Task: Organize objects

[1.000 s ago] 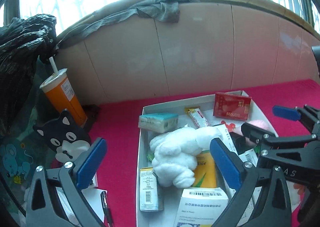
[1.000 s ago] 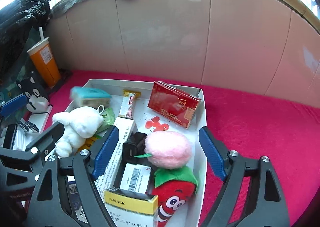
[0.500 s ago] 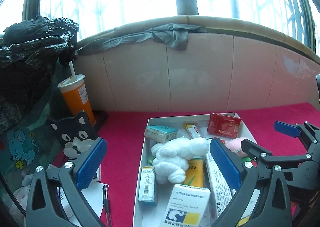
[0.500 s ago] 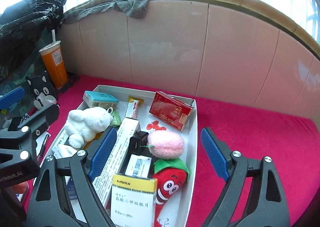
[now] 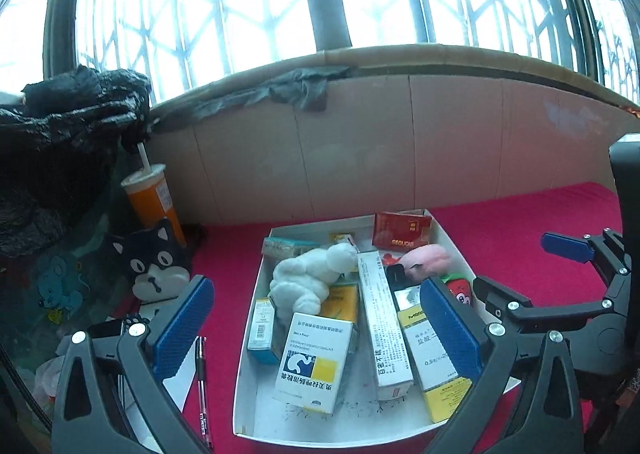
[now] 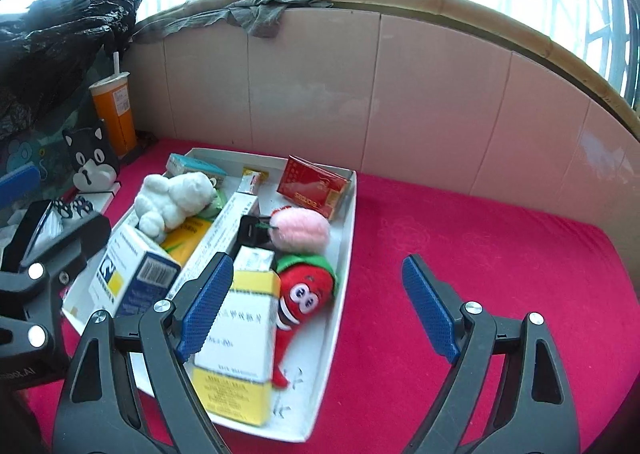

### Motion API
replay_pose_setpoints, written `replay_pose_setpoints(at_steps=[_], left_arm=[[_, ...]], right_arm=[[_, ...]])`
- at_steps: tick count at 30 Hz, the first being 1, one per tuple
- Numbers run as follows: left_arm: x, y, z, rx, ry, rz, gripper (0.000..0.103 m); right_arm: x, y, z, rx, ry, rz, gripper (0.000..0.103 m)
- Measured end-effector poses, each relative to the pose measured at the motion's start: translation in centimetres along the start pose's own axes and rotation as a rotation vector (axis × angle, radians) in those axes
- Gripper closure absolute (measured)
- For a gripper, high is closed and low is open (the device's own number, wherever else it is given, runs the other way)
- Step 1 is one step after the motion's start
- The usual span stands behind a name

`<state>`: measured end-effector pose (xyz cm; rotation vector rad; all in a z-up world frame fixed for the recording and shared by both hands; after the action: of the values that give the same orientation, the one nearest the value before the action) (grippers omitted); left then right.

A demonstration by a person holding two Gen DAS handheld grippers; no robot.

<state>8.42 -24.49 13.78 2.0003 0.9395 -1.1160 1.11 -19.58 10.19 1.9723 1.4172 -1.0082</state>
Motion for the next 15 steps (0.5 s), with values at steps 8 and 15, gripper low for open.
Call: replay_pose_setpoints(at_steps=[8, 15], left_arm=[[0.2, -0.3, -3.2, -0.005, 0.002, -0.100, 0.000], [1.9, -0.5, -3.7, -0.074, 0.073, -0.084, 0.000]], right_arm=[[1.7, -2.1, -4.9, 0.061, -0.100, 0.017, 0.016], [3.3, -4.7, -12.0, 0.047, -0.286, 0.131, 0.014]])
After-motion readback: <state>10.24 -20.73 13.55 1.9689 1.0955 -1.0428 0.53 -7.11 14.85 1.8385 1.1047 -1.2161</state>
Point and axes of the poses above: each gripper's, at about its wrist camera, not at the fingertips, and z roughly the way its jaws point, y to its left, x to its underside, the point moved 2 cm from there along z, roughly the way its jaws point, and after that the axes turned 4 degrees about -x, right-handed, at the moved point
